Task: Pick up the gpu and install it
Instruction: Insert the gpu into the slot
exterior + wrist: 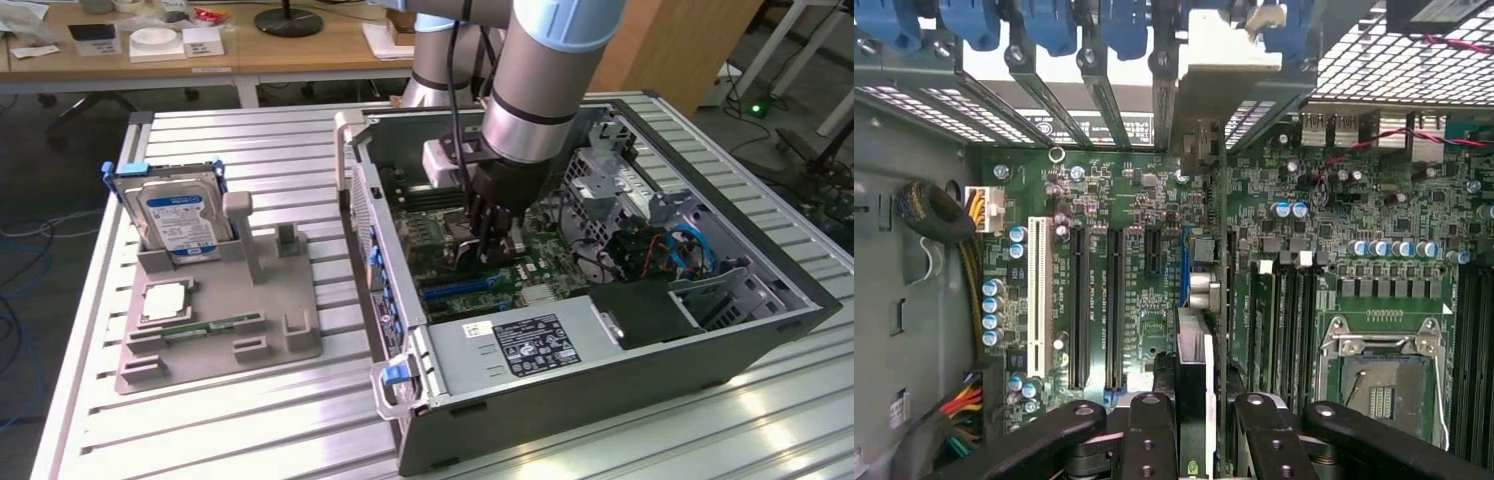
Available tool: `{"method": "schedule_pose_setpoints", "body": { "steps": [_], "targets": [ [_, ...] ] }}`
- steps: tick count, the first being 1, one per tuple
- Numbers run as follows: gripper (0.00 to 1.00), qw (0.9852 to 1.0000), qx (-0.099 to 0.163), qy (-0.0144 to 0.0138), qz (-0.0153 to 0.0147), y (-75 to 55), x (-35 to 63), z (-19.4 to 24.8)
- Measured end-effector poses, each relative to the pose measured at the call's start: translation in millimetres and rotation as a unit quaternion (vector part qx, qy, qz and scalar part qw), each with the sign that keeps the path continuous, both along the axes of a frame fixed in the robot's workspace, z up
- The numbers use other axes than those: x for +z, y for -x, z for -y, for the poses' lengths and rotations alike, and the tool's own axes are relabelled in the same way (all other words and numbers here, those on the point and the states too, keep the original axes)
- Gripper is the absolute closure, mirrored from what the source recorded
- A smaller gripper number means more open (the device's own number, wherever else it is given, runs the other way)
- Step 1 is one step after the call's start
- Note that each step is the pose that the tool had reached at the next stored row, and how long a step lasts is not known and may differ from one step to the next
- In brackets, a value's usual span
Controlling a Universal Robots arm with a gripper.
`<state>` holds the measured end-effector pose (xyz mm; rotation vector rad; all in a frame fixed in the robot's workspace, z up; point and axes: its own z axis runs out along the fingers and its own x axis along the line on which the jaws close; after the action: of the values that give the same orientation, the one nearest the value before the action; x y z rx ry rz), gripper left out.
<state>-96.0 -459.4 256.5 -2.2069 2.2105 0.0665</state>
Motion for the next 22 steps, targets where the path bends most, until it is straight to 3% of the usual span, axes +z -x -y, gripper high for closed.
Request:
{"method": "schedule_pose_setpoints", "body": {
  "steps": [22],
  "targets": [
    [0.73, 1.0, 0.0, 0.0, -0.0001, 7.1, -12.6, 0.7]
  ]
}}
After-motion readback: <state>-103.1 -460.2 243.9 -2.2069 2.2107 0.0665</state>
